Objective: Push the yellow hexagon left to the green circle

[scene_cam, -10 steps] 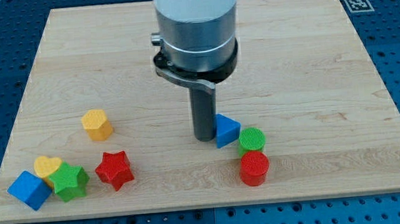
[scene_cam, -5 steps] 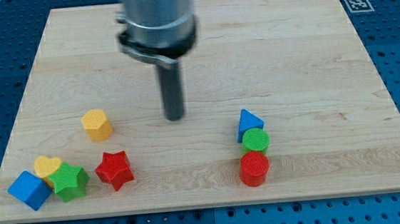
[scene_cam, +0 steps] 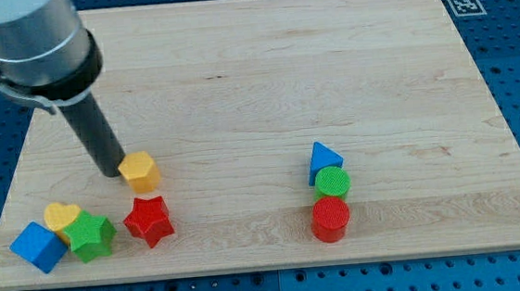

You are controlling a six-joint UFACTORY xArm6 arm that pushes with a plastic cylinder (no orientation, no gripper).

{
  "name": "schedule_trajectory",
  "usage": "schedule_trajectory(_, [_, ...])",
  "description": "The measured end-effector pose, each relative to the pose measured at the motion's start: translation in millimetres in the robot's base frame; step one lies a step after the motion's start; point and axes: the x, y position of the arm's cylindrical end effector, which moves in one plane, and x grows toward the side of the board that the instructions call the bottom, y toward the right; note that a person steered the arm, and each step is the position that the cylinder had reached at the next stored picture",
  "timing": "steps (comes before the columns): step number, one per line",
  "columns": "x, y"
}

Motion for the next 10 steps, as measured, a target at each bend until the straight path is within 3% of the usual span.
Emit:
schedule_trajectory(2, [4.6, 37.1])
schedule_trajectory(5, [29.5, 39.1])
schedule_trajectory(7, [33.7, 112.6])
schedule_trajectory(10, [56.6, 158.6])
